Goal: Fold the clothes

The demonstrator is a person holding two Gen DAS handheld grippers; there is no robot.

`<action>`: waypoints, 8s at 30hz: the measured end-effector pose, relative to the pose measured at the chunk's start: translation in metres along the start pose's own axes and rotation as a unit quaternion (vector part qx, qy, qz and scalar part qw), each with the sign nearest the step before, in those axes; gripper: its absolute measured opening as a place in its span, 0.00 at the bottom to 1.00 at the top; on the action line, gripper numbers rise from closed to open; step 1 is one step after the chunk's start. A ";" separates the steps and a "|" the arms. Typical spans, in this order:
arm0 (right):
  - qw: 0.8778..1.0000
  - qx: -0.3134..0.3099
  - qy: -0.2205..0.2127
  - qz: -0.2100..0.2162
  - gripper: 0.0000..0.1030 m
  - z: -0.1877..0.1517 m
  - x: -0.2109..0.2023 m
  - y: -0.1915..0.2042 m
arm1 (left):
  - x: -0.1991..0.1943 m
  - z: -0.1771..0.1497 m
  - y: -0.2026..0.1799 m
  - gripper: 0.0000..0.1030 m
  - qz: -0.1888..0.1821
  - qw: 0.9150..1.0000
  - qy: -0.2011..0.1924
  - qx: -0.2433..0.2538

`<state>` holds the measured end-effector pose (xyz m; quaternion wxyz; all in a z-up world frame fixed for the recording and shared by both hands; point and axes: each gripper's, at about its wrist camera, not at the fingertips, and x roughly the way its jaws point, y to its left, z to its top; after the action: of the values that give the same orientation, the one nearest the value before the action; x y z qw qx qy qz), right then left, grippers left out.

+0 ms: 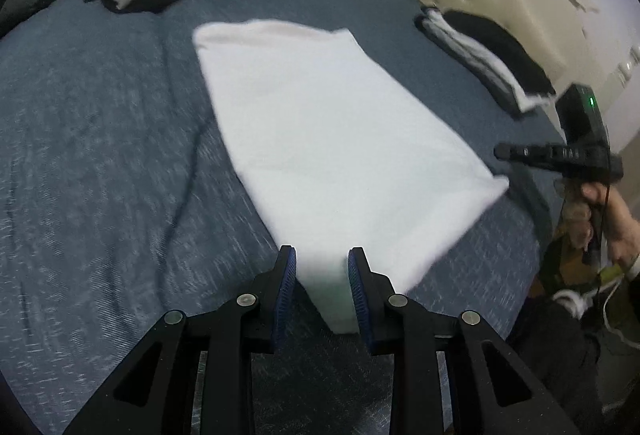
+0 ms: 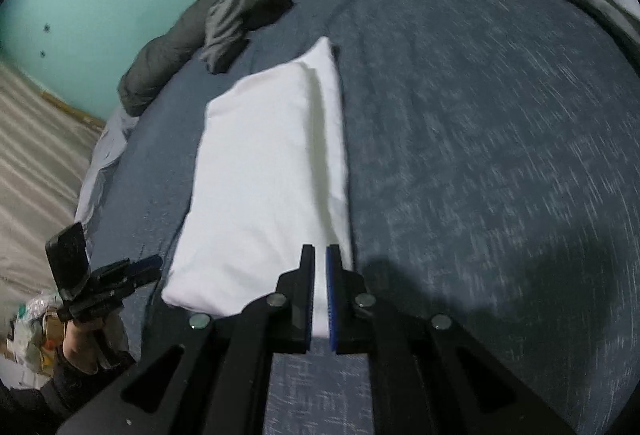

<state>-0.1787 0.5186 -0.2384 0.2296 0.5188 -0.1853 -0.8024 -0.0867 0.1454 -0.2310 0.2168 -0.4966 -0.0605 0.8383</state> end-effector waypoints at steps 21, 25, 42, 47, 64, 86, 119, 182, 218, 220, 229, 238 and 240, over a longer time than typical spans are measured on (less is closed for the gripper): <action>1.000 -0.012 0.010 -0.016 0.19 0.039 0.014 0.007 | 0.012 -0.006 0.016 0.29 0.004 0.999 0.006 -0.052; 1.000 -0.008 0.005 -0.016 0.27 0.057 0.022 0.015 | 0.014 -0.009 0.020 0.29 0.004 0.998 0.004 -0.062; 0.996 0.004 0.047 -0.070 0.33 0.055 0.055 0.012 | 0.022 -0.003 0.033 0.29 0.013 0.997 -0.002 -0.072; 0.996 0.008 0.060 -0.070 0.34 0.042 0.042 0.004 | 0.019 -0.002 0.032 0.29 0.010 0.997 -0.001 -0.076; 0.992 -0.019 0.122 -0.036 0.62 0.001 0.035 0.014 | 0.026 -0.005 0.004 0.53 -0.013 0.995 0.042 -0.090; 0.991 0.003 0.134 -0.024 0.63 0.011 0.066 0.019 | 0.054 -0.005 0.024 0.54 -0.057 0.979 0.056 -0.186; 0.990 0.020 0.143 -0.001 0.32 0.012 0.073 0.025 | 0.044 -0.008 0.011 0.37 -0.077 0.982 0.050 -0.165; 0.992 -0.063 -0.037 0.099 0.11 0.115 -0.128 0.091 | -0.108 0.110 -0.082 0.21 -0.119 0.982 -0.080 -0.125; 0.982 -0.078 -0.159 0.059 0.10 0.306 -0.280 -0.006 | -0.065 0.350 -0.235 0.21 -0.137 0.984 -0.102 -0.047; 0.982 -0.079 -0.161 0.058 0.10 0.319 -0.282 -0.013 | -0.058 0.365 -0.239 0.21 -0.134 0.985 -0.104 -0.044; 0.977 -0.082 -0.190 0.051 0.10 0.381 -0.295 -0.044 | -0.028 0.434 -0.263 0.21 -0.128 0.985 -0.114 -0.034; 0.971 -0.086 -0.222 0.022 0.10 0.447 -0.299 -0.082 | 0.011 0.497 -0.291 0.21 -0.120 0.985 -0.121 -0.022; 0.970 -0.085 -0.229 0.010 0.10 0.459 -0.298 -0.093 | 0.021 0.513 -0.297 0.21 -0.117 0.985 -0.123 -0.017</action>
<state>-0.5103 0.7893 0.1152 0.2325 0.2981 -0.1695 -0.9101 -0.4457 0.4792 0.1026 0.2957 -0.3825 -0.1592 0.8607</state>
